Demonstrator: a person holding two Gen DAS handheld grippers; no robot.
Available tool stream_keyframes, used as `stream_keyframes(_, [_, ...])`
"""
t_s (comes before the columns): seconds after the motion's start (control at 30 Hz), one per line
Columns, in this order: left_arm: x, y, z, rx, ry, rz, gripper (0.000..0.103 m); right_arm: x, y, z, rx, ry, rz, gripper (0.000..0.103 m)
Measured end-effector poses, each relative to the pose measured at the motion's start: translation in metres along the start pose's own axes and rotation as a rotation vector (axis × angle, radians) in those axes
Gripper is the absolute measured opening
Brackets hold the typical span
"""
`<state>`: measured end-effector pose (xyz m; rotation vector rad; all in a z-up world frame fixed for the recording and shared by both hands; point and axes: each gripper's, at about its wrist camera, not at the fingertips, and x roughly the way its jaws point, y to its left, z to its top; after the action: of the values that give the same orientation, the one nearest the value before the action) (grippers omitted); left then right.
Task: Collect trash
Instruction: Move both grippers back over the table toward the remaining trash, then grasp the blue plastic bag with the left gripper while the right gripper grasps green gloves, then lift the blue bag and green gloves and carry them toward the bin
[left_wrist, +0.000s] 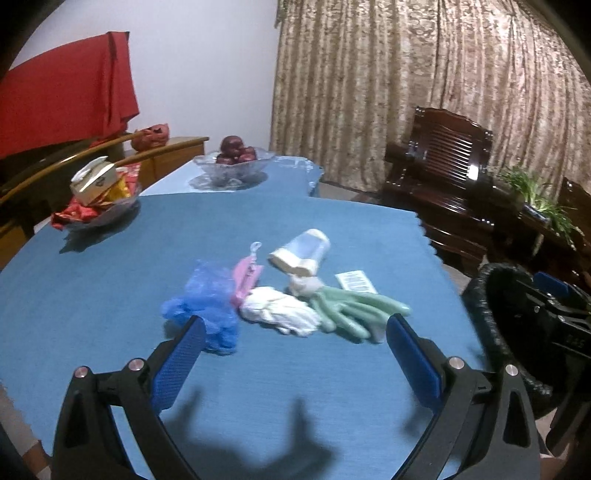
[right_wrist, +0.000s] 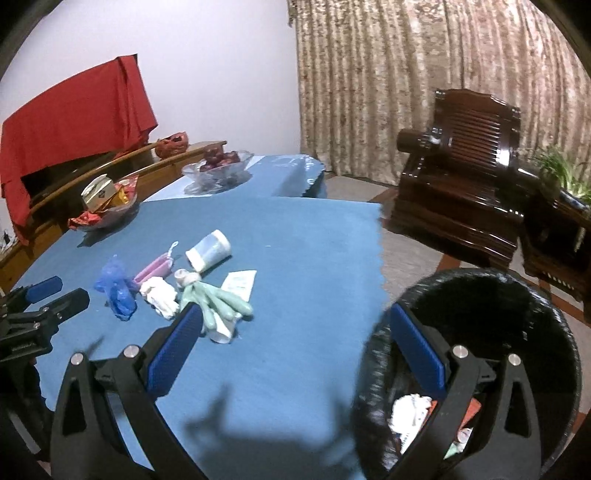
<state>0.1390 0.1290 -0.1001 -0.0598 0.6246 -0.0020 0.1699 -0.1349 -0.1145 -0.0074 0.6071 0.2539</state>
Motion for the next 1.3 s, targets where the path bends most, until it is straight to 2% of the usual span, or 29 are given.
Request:
stream_keyframes(0.27, [0.021, 0.034, -0.003, -0.022, 0.019, 0.050, 0.096, 0.037, 0.027, 0.003, -0.032, 0.030, 0.039, 0.098])
stream_keyframes(0.5, [0.054, 0.064, -0.009, -0.043, 0.058, 0.096, 0.096, 0.077, 0.050, 0.000, -0.073, 0.063, 0.070, 0.098])
stream_keyframes(0.9, [0.113, 0.092, -0.014, -0.057, 0.125, 0.116, 0.096, 0.147, 0.086, 0.002, -0.124, 0.132, 0.145, 0.097])
stream_keyframes(1.07, [0.129, 0.097, -0.014, -0.067, 0.151, 0.105, 0.095, 0.165, 0.091, -0.001, -0.145, 0.174, 0.165, 0.085])
stream_keyframes(1.17, [0.136, 0.098, -0.013, -0.075, 0.164, 0.088, 0.091, 0.175, 0.093, -0.002, -0.144, 0.215, 0.180, 0.080])
stream_keyframes(1.3, [0.146, 0.097, -0.013, -0.079, 0.200, 0.073, 0.077, 0.181, 0.097, -0.003, -0.152, 0.243, 0.195, 0.076])
